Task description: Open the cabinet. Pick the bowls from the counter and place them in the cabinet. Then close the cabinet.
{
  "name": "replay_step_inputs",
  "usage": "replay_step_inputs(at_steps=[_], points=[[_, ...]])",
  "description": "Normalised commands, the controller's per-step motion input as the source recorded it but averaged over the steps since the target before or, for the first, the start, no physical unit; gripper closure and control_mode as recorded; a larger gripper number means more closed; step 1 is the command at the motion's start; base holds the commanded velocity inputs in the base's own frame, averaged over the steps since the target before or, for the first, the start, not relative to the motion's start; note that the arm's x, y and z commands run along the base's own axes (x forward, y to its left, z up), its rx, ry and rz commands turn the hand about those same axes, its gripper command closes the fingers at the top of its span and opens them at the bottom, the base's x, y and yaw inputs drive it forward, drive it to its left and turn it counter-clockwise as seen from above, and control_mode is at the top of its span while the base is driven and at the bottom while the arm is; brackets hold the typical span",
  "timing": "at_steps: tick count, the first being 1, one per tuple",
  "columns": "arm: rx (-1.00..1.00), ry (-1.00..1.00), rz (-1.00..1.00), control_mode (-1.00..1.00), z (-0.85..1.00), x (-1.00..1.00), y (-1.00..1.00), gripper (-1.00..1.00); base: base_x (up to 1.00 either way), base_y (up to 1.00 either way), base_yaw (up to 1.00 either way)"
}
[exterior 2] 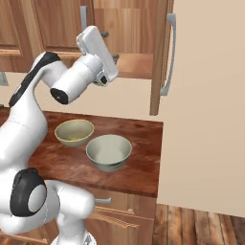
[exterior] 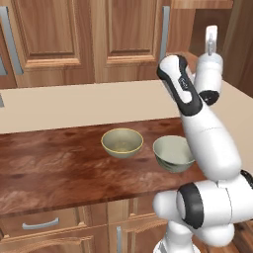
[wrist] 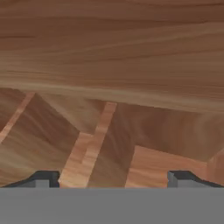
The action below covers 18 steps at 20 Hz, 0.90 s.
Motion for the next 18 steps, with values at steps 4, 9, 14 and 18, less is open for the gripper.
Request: replay_step_inputs(at_steps=[4, 9, 14, 18], points=[[-0.28, 0.25, 0.00, -1.00, 0.10, -0.11, 0.09, -1.00, 0.00, 0.00, 0.00], [-0.50, 0.16, -0.04, -1.00, 0.00, -0.03, 0.34, -1.00, 0.00, 0.00, 0.00], [-0.47, 0.05, -0.07, -1.00, 0.00, -0.24, 0.45, -1.00, 0.00, 0.00, 0.00], [-0.26, 0.01, -0.05, -1.00, -0.08, -0.26, 0.12, -1.00, 0.00, 0.00, 0.00]])
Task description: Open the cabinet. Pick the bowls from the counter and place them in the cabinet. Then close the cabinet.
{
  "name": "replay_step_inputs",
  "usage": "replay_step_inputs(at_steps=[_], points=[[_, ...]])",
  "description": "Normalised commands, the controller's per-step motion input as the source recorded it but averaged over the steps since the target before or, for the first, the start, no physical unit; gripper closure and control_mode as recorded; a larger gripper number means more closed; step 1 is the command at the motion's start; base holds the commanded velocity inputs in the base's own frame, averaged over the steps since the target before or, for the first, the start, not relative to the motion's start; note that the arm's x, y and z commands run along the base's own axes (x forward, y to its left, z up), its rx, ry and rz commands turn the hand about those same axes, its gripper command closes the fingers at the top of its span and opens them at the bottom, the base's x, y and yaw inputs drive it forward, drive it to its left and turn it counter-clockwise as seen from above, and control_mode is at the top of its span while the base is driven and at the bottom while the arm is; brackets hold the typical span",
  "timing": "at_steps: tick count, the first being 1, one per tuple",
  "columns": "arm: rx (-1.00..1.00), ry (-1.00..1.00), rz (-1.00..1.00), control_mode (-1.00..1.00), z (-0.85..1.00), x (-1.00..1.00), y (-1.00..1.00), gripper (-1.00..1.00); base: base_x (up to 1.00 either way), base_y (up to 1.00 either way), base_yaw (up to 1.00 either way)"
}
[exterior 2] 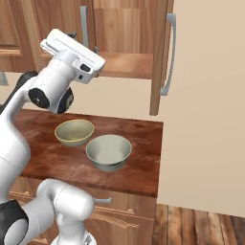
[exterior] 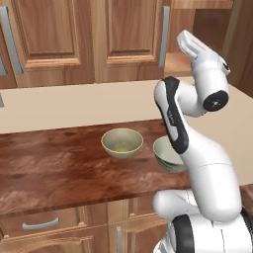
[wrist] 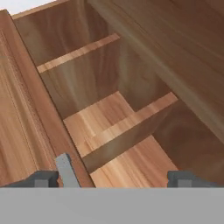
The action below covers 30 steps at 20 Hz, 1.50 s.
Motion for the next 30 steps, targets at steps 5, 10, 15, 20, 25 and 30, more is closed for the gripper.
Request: replay_step_inputs(at_steps=[5, 10, 15, 20, 25, 30], points=[[-0.23, 0.05, 0.00, -1.00, -0.12, -0.17, 0.03, -1.00, 0.00, 0.00, 0.00], [-0.24, 0.03, 0.00, -1.00, -0.25, -0.08, 0.11, -1.00, 0.00, 0.00, 0.00], [-0.21, 0.04, 0.00, -1.00, -0.45, 0.00, 0.31, -1.00, 0.00, 0.00, 0.00], [-0.19, 0.00, 0.00, -1.00, -0.28, 0.00, 0.25, -1.00, 0.00, 0.00, 0.00], [-0.11, 0.00, 0.00, -1.00, -0.01, 0.11, 0.02, -1.00, 0.00, 0.00, 0.00], [-0.06, 0.00, 0.00, -1.00, -0.03, 0.24, 0.00, -1.00, 0.00, 0.00, 0.00]])
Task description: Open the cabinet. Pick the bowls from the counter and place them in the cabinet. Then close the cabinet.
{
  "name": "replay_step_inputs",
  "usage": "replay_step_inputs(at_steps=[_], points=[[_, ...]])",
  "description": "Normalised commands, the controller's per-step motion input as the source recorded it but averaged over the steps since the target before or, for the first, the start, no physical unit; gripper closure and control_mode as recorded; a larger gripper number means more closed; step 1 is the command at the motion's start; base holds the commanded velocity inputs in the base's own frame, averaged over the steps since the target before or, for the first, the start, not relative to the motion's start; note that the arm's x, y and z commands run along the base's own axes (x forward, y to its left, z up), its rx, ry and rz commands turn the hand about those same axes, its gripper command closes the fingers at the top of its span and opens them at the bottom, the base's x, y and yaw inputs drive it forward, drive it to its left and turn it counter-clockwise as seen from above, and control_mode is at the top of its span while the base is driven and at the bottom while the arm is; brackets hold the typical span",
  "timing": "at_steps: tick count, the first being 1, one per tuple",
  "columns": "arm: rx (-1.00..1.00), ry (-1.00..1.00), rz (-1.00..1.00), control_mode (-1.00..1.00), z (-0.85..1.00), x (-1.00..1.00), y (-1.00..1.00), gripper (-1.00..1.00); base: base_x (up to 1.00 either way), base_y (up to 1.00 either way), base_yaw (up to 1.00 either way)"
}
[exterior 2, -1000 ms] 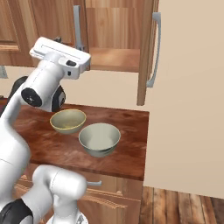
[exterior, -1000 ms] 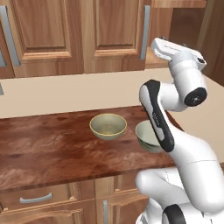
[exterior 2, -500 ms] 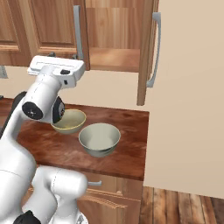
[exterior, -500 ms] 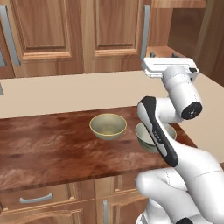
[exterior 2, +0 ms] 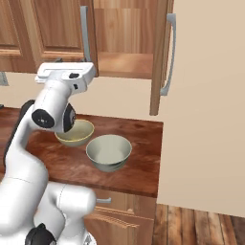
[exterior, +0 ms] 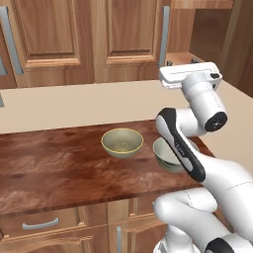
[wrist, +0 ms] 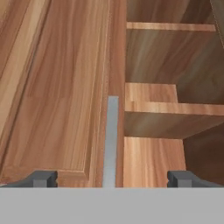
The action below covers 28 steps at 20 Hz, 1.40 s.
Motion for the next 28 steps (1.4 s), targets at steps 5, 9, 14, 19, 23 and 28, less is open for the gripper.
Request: replay_step_inputs(at_steps=[5, 9, 14, 19, 23, 28], points=[[0.00, 0.00, 0.00, -1.00, -0.10, 0.38, 0.08, -1.00, 0.00, 0.00, 0.00], [0.00, 0.00, 0.00, -1.00, -0.06, 0.49, 0.16, -1.00, 0.00, 0.00, 0.00], [0.00, 0.00, 0.00, -1.00, -0.03, 0.41, 0.06, -1.00, 0.00, 0.00, 0.00], [0.00, 0.00, -0.06, -1.00, -0.21, 0.40, 0.00, -1.00, 0.00, 0.00, 0.00], [0.01, 0.00, -0.06, -1.00, -0.22, 0.41, 0.00, -1.00, 0.00, 0.00, 0.00], [0.00, 0.00, -0.07, -1.00, -0.14, 0.42, 0.01, -1.00, 0.00, 0.00, 0.00]])
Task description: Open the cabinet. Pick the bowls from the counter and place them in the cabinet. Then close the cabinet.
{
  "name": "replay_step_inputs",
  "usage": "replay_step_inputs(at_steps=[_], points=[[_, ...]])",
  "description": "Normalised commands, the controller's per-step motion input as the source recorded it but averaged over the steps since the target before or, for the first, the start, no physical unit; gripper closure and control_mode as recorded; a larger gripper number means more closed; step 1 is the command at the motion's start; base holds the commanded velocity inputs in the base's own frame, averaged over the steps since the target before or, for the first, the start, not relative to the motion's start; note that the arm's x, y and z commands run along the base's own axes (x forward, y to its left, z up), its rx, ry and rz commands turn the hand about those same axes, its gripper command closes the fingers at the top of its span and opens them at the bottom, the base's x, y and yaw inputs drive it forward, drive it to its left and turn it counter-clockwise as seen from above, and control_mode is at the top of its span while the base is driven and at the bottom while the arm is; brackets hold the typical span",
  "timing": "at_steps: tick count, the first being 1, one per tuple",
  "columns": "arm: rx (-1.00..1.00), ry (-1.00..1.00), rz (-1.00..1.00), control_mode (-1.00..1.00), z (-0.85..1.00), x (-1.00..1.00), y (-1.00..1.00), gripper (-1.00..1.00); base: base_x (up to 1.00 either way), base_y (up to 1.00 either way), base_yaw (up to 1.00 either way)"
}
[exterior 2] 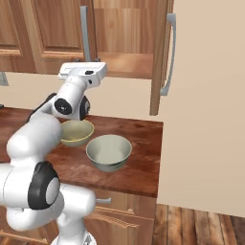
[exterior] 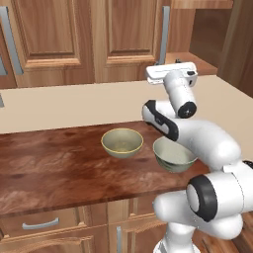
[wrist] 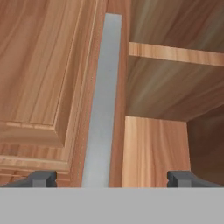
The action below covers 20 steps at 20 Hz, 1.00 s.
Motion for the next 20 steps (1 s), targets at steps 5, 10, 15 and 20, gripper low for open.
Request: replay_step_inputs(at_steps=[5, 10, 15, 20], points=[[0.00, 0.00, -0.05, -1.00, -0.01, 0.35, 0.09, -1.00, 0.00, 0.00, 0.00], [0.00, 0.00, -0.05, -1.00, 0.00, 0.37, 0.09, -1.00, 0.00, 0.00, 0.00], [0.00, 0.00, -0.04, -1.00, 0.00, 0.34, 0.00, 1.00, 0.00, 0.00, 0.00], [0.00, 0.00, -0.02, -1.00, 0.00, 0.45, 0.00, 1.00, 0.00, 0.00, 0.00]])
